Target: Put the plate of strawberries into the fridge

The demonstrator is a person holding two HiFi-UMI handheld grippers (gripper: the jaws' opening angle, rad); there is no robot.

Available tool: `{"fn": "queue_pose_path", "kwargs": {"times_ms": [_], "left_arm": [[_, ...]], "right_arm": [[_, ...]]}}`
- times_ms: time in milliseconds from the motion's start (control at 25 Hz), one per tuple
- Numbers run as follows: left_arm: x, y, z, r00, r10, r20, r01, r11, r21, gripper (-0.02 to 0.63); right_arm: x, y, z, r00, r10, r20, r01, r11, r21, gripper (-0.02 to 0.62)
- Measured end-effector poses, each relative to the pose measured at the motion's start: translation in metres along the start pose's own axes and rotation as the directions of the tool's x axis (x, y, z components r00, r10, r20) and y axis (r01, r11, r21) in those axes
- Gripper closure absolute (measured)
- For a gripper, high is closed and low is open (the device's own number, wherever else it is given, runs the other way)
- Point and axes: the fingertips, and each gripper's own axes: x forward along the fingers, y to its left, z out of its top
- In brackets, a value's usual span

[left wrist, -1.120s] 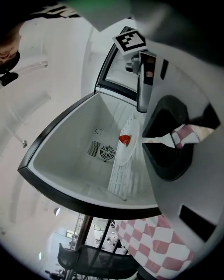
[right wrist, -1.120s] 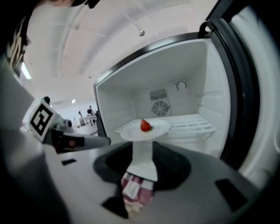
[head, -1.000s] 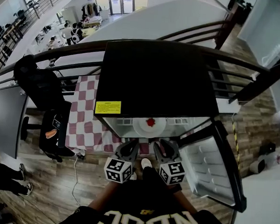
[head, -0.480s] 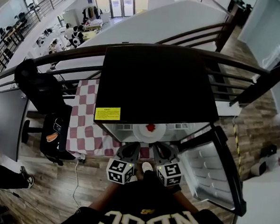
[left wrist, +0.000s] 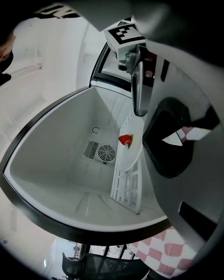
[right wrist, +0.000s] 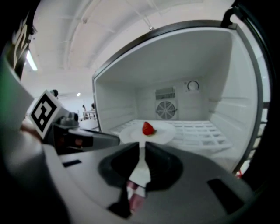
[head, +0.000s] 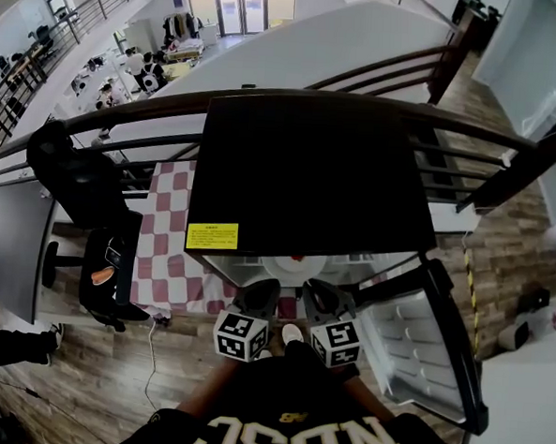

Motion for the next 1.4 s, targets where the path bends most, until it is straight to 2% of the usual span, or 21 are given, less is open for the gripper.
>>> {"fn": "queue_pose_path", "kwargs": {"times_ms": [760, 1120, 1280, 1400], "left_arm": [[0.038, 0.010, 0.025, 1.000, 0.011, -0.021, -0.010, 0.998, 0.067, 0.589], [0.047, 0.008, 0.027, 0.999, 0.020, -0.028, -0.019, 0.998, 0.058, 0.589], [0.041, 0.009, 0.033, 0.999, 0.036, -0.016, -0.035, 0.998, 0.055, 0.589], [0.033, 0.008, 0.042, 0.998, 0.050, 0.027, -0.052, 0.997, 0.053, 0.589]], "right_arm": [[0.036, -0.021, 0.014, 0.999, 0.029, -0.036, -0.031, 0.999, -0.045, 0.575], [0.041, -0.032, 0.020, 0.999, 0.032, -0.029, -0.033, 0.999, -0.033, 0.575], [0.033, -0.033, 0.032, 0.999, 0.023, 0.026, -0.023, 1.000, 0.010, 0.575], [0.026, -0.038, 0.040, 0.998, 0.006, 0.060, -0.008, 1.000, 0.026, 0.575]]}}
